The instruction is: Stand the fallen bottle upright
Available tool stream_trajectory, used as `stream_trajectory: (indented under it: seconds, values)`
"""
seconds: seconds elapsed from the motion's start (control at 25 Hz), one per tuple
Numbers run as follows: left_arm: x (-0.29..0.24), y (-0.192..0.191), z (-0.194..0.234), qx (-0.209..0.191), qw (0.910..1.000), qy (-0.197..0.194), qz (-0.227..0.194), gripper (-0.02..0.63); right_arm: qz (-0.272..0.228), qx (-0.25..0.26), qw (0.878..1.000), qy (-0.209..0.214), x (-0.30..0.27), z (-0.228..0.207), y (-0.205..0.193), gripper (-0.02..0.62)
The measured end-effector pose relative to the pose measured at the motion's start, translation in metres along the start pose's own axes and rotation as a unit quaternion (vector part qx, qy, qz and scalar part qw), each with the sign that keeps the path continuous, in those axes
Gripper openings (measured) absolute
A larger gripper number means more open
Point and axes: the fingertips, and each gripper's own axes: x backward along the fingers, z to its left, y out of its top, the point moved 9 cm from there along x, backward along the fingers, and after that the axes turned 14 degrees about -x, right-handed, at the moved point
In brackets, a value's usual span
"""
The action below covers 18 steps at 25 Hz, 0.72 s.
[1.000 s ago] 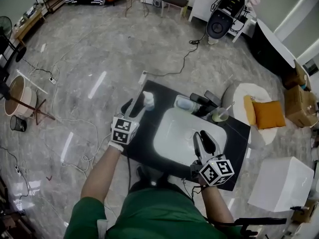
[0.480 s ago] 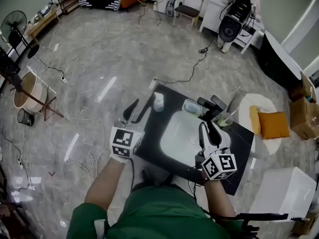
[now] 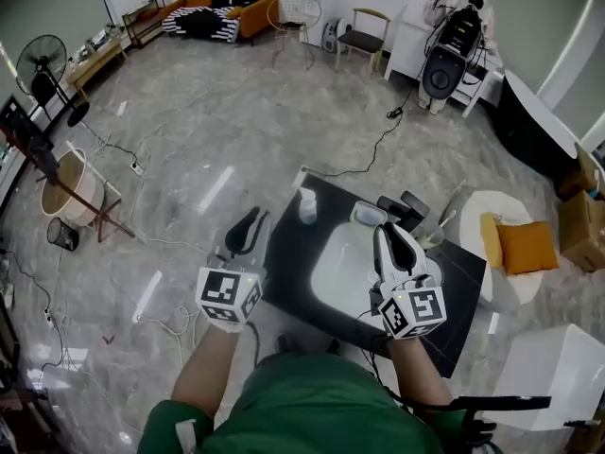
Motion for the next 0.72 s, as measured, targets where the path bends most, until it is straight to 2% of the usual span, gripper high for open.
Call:
stream_trajectory:
  seconds: [0.44, 0.72]
  values:
    - [0.014, 0.013, -0.004, -0.008, 0.9995, 0.029, -0.012, 0.066, -0.017, 0.05, 0.998, 0.029, 0.009, 0.003, 0.012, 0.04]
    - [0.013, 0.016, -0.005, -0.01, 0.9995, 0.027, -0.014, 0.069, -0.019, 0.049, 0.998, 0.03, 0.01, 0.004, 0.014, 0.037]
